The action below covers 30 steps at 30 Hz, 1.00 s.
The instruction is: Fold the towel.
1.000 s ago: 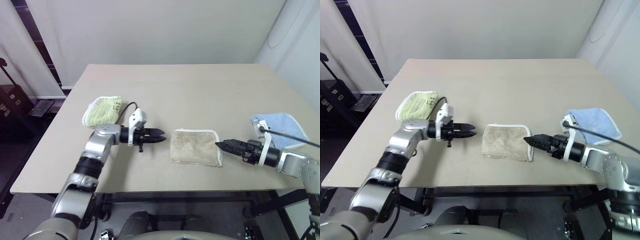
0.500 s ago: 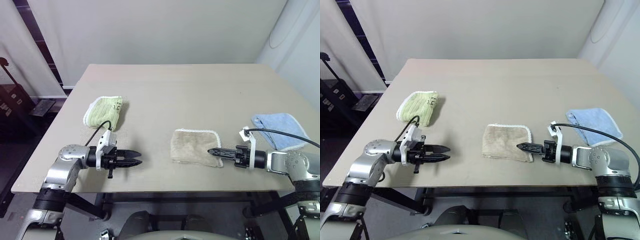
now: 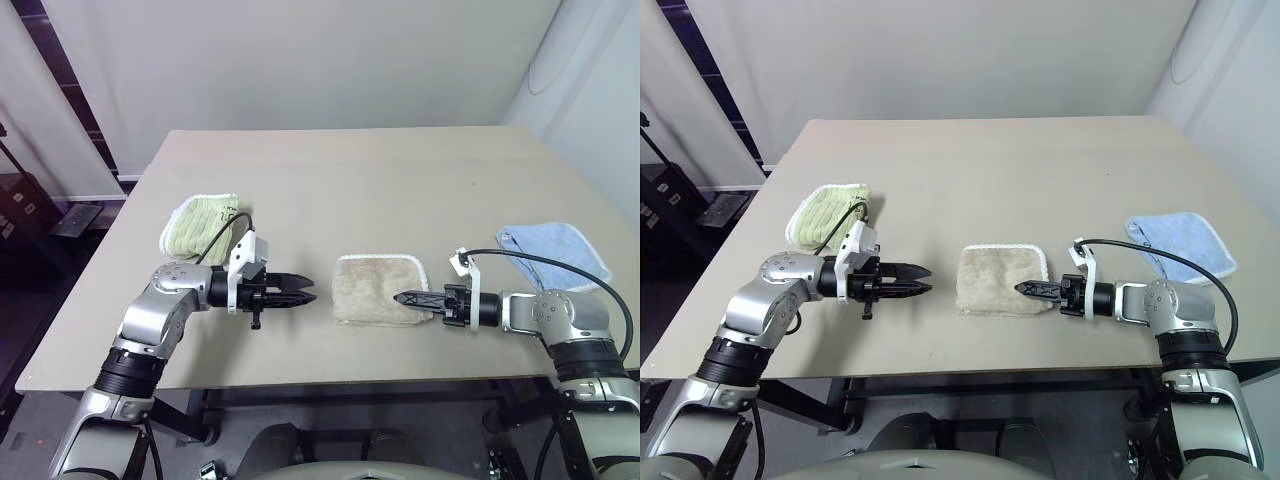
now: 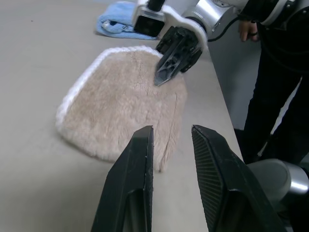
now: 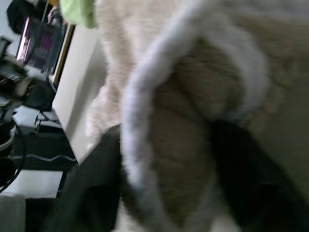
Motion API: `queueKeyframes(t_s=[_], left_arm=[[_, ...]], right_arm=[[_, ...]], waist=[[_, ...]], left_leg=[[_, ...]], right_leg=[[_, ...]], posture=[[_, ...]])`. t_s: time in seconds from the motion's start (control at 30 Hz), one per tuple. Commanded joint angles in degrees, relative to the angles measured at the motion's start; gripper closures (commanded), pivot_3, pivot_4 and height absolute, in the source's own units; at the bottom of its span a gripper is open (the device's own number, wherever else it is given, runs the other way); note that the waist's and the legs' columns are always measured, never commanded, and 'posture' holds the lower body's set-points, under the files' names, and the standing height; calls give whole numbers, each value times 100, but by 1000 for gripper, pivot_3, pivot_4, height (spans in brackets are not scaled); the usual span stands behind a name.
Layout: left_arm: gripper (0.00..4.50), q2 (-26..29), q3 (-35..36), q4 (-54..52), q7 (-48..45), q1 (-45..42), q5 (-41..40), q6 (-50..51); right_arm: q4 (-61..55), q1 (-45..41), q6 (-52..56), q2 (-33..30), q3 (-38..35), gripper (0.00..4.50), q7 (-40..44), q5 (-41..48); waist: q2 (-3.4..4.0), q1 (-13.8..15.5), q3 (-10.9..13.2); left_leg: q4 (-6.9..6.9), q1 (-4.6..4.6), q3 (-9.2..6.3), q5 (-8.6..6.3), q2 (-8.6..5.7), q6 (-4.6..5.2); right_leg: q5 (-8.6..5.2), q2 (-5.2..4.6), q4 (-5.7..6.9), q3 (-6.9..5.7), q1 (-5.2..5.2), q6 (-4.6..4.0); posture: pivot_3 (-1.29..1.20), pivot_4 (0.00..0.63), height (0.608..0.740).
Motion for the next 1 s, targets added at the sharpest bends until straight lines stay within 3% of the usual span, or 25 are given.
queueKeyframes(t_s=[0.03, 0.17, 0.37, 0.5, 0.63, 0.77, 0.87, 1.0], left_arm=[[3185, 23, -11, -584, 260, -150, -154, 357], [3185, -20, -107, -863, 421, -217, -183, 630], [3185, 105, -115, -1231, 475, 61, -291, 678], [3185, 286, -37, -1384, 410, 168, -440, 721], [3185, 341, -50, -1117, 335, -123, -510, 756], [3185, 248, -138, -691, 235, -571, -466, 786], [3185, 138, -218, -332, 163, -875, -391, 723], [3185, 19, -275, -105, 127, -1000, -324, 615]], right_arm=[[-67, 3, 92, -22, -102, 3091, -54, -46], [-404, 215, 226, 75, -355, 4473, -143, 143], [-1496, 434, 475, 825, -1776, 4473, -1101, 990], [-2650, 516, 174, 1541, -3001, 4473, -2460, 1675], [-3538, 466, -696, 2069, -3674, 4473, -3773, 1799], [-3540, 99, -1420, 2306, -4369, 4473, -4828, 2671], [-3253, -41, -2082, 2247, -4665, 4473, -5405, 2716], [-2843, 20, -2775, 2191, -4790, 4473, -5798, 2507]], waist=[[0, -2, 0], [0, 2, 0], [15, -7, 3], [22, 10, 1], [29, 51, 2], [32, 129, 4], [30, 130, 5], [40, 46, 1]], left_leg=[[0, -1, 0, 0, 0, 0], [0, 1, 0, 0, 0, 0], [-7, 0, 0, 0, 0, -1], [-25, -1, 0, 10, 1, -18], [-35, -1, 0, 13, 2, -25], [-66, 4, 24, 22, -2, -41], [-116, 28, 55, 70, -3, -120], [-115, 26, 25, 72, 8, -120]], right_leg=[[0, 0, 0, 0, -1, 0], [0, 0, 0, 0, 1, 0], [0, 2, 1, 2, 0, 0], [0, 10, 3, 4, -14, -1], [-1, 15, 2, 2, -15, -1], [1, 33, 4, 3, -19, -4], [1, 3, -6, 19, -43, -14], [-10, 6, -15, 13, -31, -35]], posture=[[0, 0, 720], [0, 0, 720], [0, 0, 720], [0, 0, 720], [0, 0, 720], [0, 0, 720], [0, 0, 720], [0, 0, 720]])
